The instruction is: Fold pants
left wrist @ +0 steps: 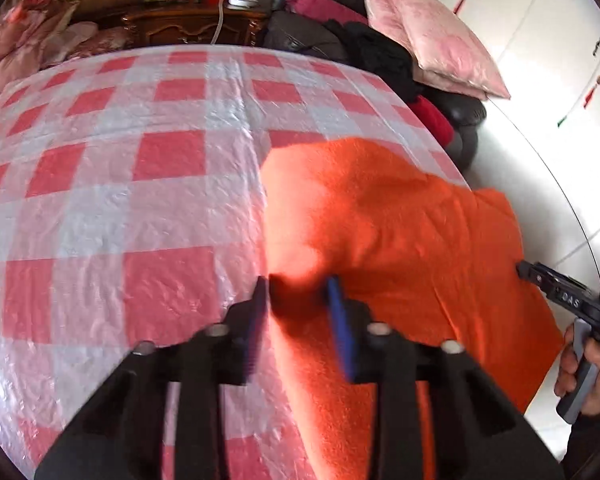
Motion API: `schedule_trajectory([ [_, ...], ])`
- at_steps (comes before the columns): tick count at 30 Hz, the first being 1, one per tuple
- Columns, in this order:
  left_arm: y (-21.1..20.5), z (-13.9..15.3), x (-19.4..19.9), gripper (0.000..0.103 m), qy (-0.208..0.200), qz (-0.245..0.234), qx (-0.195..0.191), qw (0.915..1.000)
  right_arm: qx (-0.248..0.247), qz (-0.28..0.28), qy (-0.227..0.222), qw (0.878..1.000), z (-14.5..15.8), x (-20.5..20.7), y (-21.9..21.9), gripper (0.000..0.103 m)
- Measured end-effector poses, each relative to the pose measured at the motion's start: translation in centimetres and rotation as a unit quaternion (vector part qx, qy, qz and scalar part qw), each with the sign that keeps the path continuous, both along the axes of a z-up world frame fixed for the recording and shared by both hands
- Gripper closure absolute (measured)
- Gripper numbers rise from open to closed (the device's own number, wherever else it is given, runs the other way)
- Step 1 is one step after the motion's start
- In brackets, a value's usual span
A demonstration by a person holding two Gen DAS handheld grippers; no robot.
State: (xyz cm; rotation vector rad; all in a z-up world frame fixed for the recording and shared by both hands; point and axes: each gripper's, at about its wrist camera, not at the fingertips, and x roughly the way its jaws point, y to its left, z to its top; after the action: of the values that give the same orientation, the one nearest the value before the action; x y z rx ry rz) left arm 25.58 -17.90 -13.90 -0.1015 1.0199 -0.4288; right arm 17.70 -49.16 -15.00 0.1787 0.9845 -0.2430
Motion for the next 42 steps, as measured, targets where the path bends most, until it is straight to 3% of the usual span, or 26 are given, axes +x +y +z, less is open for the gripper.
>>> schedule_trajectory([
  [3,-0.2,0.0,-0.1,0.072,-0.009,-0.004,0.015,0.9998,-0.038,0.001,-0.013,0.999,0.1,-0.5,1.1,0.036],
  [5,0.2,1.2,-0.9,0.070,-0.037,0.004,0.011,0.9993,-0.063,-0.011,-0.018,0.998,1.1,-1.2,1.8,0.035],
  [8,-1.1,3.3,-4.4,0.070,-0.108,-0.028,0.023,0.9935,-0.099,-0.017,-0.061,0.993,3.7,-3.4,3.5,0.032],
  [11,-3.2,3.0,-7.9,0.071,-0.128,-0.071,0.027,0.9888,-0.089,-0.004,-0.072,0.993,4.3,-5.4,5.8,0.027],
  [16,-6.2,-0.4,-11.1,0.071,-0.087,-0.117,0.070,0.9868,-0.083,0.001,-0.015,0.996,0.9,-6.9,8.1,0.027],
  [19,-5.9,0.0,-11.7,0.070,-0.101,-0.113,0.067,0.9861,-0.077,-0.005,-0.016,0.997,0.0,-7.8,8.1,0.022],
  [24,-6.6,1.5,-8.9,0.070,-0.133,-0.084,0.080,0.9844,-0.078,-0.003,-0.025,0.997,-0.2,-9.0,8.0,0.021],
  [29,-10.3,1.5,-4.9,0.064,-0.097,-0.101,0.096,0.9854,-0.077,-0.003,-0.030,0.997,-0.4,-9.2,7.9,0.019],
  [33,-13.3,0.1,-4.7,0.052,-0.087,-0.134,0.124,0.9793,-0.072,-0.009,-0.030,0.997,-0.5,-9.4,7.8,0.017],
  [39,-11.3,1.5,-7.3,0.049,-0.115,-0.105,0.104,0.9823,-0.071,-0.010,-0.029,0.997,-0.6,-9.5,7.7,0.016],
  [42,-8.7,1.6,-9.2,0.048,-0.102,-0.062,0.099,0.9878,-0.077,-0.017,-0.040,0.996,0.5,-9.8,7.9,0.016],
])
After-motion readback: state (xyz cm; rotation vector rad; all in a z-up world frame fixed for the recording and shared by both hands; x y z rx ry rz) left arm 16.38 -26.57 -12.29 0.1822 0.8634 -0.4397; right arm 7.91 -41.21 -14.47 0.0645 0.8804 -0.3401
